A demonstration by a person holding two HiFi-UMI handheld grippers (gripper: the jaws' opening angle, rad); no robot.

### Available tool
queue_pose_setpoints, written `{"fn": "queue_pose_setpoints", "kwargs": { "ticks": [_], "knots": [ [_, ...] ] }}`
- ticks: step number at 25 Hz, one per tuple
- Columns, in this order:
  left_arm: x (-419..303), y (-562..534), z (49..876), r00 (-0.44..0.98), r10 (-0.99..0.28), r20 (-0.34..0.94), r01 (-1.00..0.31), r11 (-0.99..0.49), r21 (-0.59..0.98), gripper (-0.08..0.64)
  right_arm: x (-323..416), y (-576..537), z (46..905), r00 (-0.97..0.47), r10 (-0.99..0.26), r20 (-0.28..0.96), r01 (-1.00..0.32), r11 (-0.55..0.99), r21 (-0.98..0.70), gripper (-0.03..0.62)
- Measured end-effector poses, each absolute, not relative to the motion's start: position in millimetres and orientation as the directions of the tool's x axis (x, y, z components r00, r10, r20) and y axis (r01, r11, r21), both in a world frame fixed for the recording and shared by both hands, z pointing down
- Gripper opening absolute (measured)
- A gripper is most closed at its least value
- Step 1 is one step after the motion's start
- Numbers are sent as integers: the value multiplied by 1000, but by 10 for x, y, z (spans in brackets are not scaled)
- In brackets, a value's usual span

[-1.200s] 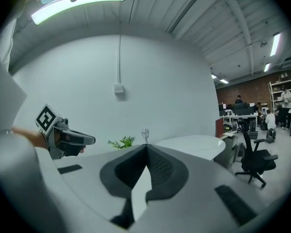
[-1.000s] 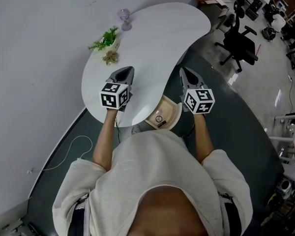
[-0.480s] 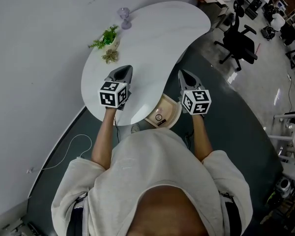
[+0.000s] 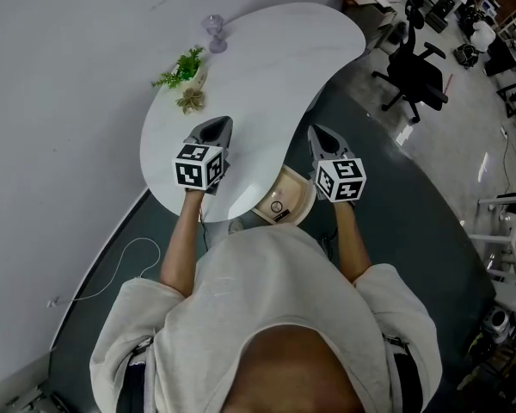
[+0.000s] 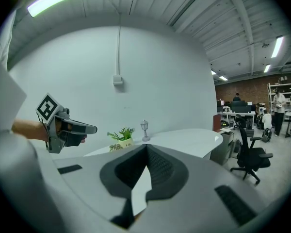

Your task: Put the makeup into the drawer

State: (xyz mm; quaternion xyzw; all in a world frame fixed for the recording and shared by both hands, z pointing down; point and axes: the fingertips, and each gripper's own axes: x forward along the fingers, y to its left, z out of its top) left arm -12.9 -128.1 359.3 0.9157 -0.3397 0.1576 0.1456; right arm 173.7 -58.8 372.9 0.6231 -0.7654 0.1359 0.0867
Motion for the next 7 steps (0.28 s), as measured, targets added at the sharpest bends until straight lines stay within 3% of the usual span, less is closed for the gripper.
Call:
{"fn": "queue_pose_setpoints", "kwargs": {
  "ticks": [7],
  "knots": [
    [-71, -1293, 3626, 724, -569, 391, -662, -732, 161, 11, 1783, -612, 3759, -205, -929, 307, -977, 176, -118, -3]
  ]
}}
